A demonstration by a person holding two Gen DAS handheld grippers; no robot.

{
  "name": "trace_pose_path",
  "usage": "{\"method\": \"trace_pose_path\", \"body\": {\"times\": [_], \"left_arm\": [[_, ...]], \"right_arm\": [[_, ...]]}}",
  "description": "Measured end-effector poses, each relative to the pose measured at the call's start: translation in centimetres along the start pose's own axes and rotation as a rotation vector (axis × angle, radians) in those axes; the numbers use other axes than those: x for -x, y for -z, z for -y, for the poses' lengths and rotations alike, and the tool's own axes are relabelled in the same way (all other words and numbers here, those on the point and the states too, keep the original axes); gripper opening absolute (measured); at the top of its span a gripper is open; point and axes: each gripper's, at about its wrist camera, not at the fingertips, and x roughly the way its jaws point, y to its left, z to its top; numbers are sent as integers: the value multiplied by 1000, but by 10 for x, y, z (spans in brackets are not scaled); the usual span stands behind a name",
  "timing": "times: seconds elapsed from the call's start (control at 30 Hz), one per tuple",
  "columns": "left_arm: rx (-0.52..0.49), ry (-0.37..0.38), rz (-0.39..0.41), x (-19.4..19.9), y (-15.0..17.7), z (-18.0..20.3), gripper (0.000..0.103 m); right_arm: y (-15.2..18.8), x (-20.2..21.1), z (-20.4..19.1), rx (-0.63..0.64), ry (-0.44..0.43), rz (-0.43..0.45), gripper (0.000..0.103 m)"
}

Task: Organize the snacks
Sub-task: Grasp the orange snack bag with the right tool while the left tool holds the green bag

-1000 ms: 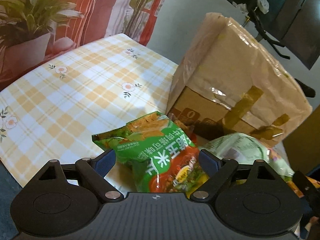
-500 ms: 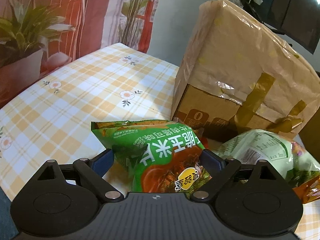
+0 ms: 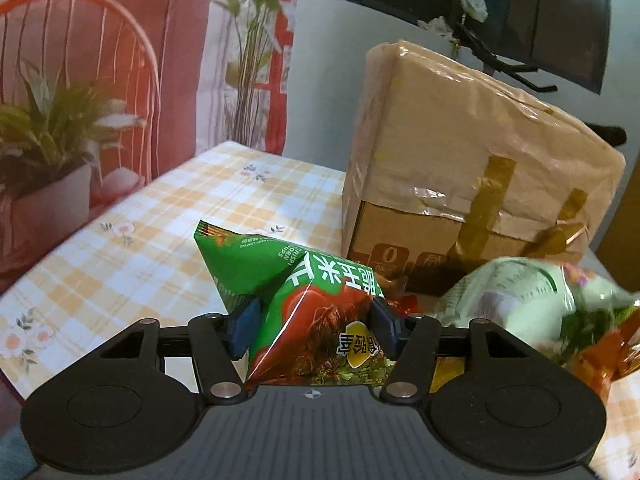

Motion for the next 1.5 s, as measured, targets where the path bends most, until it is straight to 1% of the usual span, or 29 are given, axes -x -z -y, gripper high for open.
{"method": "trace_pose_path", "body": {"times": [0.17,0.37,0.67,0.83,1.0,1.13,1.2,1.27,1.33,1.4,1.5], "left_arm": [[-35,-18,25,8,2,1,62],[-37,-42,37,11,2,-3,62],[-44,-68,54,13,2,-3,62],[-42,-72,48,10,2,-3,62],[-40,-72,44,8,3,-3,62],[-41,-73,39,7,3,-3,62],[-41,-74,39,9,3,-4,62],[-41,-72,40,9,3,-4,62],[-39,-71,40,9,3,-4,62],[-39,-71,38,9,3,-4,62],[-36,-67,36,9,2,-3,62]], "right_arm": [[0,5,13,-50,76,39,103],[3,9,25,-92,155,63,103],[13,-7,40,-137,173,18,103],[22,-14,47,-158,192,-29,103],[26,-9,55,-164,228,-18,103],[30,-9,60,-175,239,-46,103],[33,-11,57,-149,236,-74,103],[34,-12,52,-91,229,-102,103],[32,-15,49,-30,194,-129,103],[29,-16,49,67,146,-154,103],[30,-16,52,240,119,-184,103]]}}
